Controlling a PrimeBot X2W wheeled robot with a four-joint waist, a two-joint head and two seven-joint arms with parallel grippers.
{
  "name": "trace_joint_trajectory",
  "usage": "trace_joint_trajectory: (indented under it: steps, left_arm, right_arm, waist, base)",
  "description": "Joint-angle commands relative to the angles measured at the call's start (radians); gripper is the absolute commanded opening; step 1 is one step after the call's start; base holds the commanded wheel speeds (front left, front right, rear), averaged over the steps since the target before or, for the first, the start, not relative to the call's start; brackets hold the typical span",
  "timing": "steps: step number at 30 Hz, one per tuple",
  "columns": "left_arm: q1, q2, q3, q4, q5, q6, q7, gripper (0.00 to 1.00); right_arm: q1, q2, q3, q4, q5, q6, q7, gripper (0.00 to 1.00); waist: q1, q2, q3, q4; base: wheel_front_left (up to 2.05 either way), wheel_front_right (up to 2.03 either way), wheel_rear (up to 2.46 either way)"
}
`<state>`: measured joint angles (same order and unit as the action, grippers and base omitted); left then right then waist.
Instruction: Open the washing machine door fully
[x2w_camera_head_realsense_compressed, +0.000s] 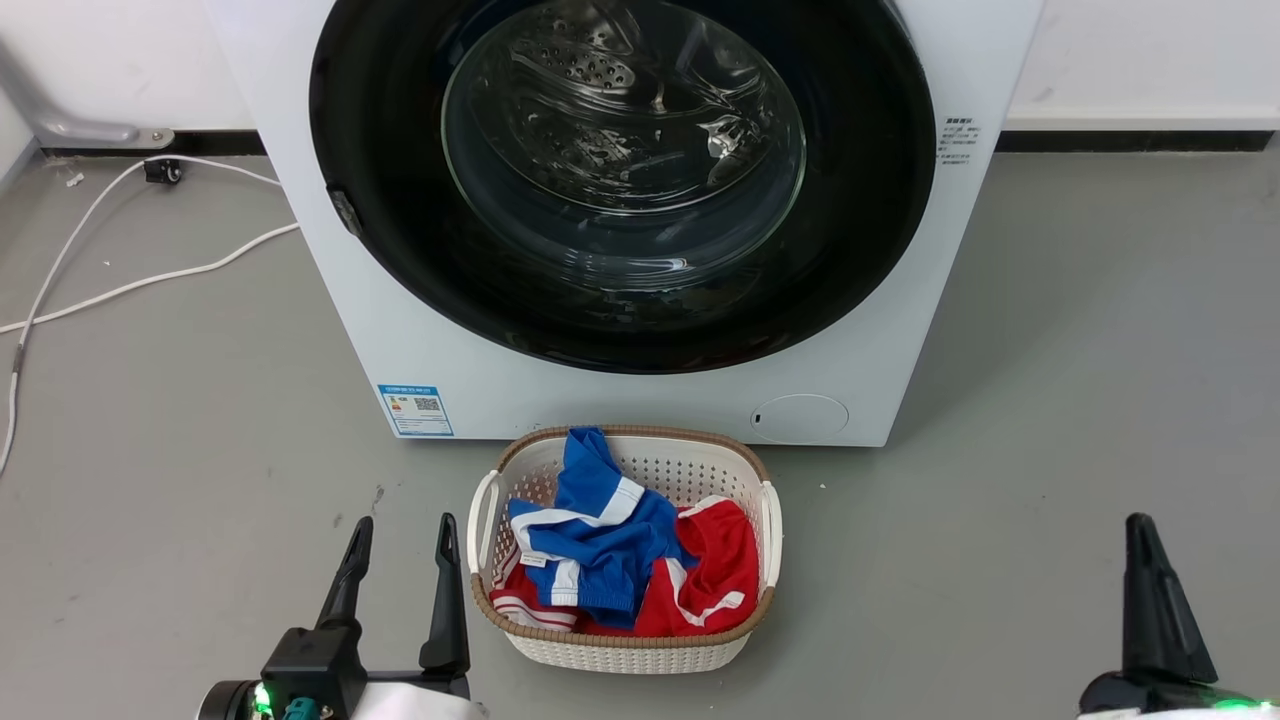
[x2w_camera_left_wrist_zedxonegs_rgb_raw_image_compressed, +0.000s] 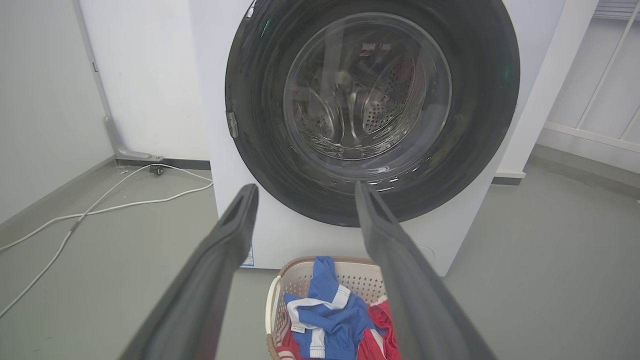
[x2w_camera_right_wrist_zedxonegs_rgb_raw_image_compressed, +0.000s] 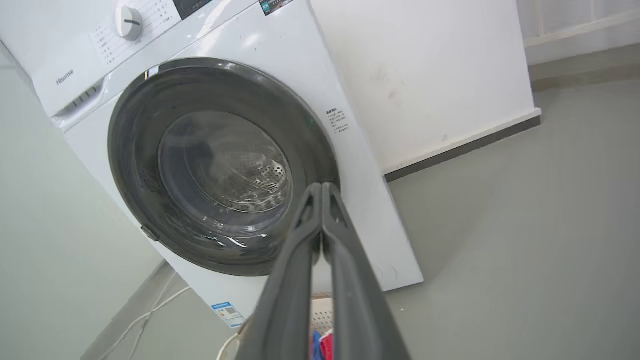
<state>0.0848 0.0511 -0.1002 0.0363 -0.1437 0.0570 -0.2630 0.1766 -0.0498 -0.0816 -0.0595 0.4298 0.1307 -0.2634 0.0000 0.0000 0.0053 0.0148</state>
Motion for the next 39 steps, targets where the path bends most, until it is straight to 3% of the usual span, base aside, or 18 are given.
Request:
trace_joint_trajectory:
  steps: [1,9,15,22,27,39]
  left_arm:
    - [0.008,-0.001,0.002,0.001,0.001,0.003,-0.003,1.0]
    - [0.01,-0.001,0.005,0.001,-0.004,-0.004,-0.003,1.0]
    - [0.006,-0.001,0.008,0.003,-0.006,-0.008,-0.003,1.0]
    - [0.006,-0.001,0.014,0.005,-0.007,-0.01,-0.003,1.0]
    - [0.003,-0.001,0.017,0.004,0.001,-0.008,-0.003,1.0]
    - [-0.001,-0.001,0.021,-0.008,0.018,0.012,-0.003,1.0]
  right_arm:
    - [-0.016,-0.001,0.002,0.008,0.077,0.0,-0.002,0.0]
    - [-0.017,-0.001,0.077,0.033,0.618,0.0,-0.002,0.0]
    - [0.001,-0.005,0.131,-0.016,0.892,0.0,0.016,0.0]
    - [0.028,-0.026,0.099,-0.083,1.196,0.0,0.143,0.0]
    - [0.047,-0.025,0.062,-0.095,1.309,0.0,0.261,0.0]
    - [0.053,-0.01,0.024,-0.064,1.277,0.0,0.354,0.0]
  waist:
    - [0.0,0.0,-0.001,0.0]
    - [0.0,0.0,-0.002,0.001]
    - [0.0,0.0,0.002,0.001]
    - [0.0,0.0,0.004,-0.002]
    - [0.0,0.0,0.004,-0.002]
    - [0.0,0.0,0.008,0.009]
  base:
    - [0.0,0.0,0.0]
    - [0.0,0.0,0.0]
    - [0.0,0.0,0.0]
    - [0.0,0.0,0.0]
    - [0.0,0.0,0.0]
    - [0.0,0.0,0.0]
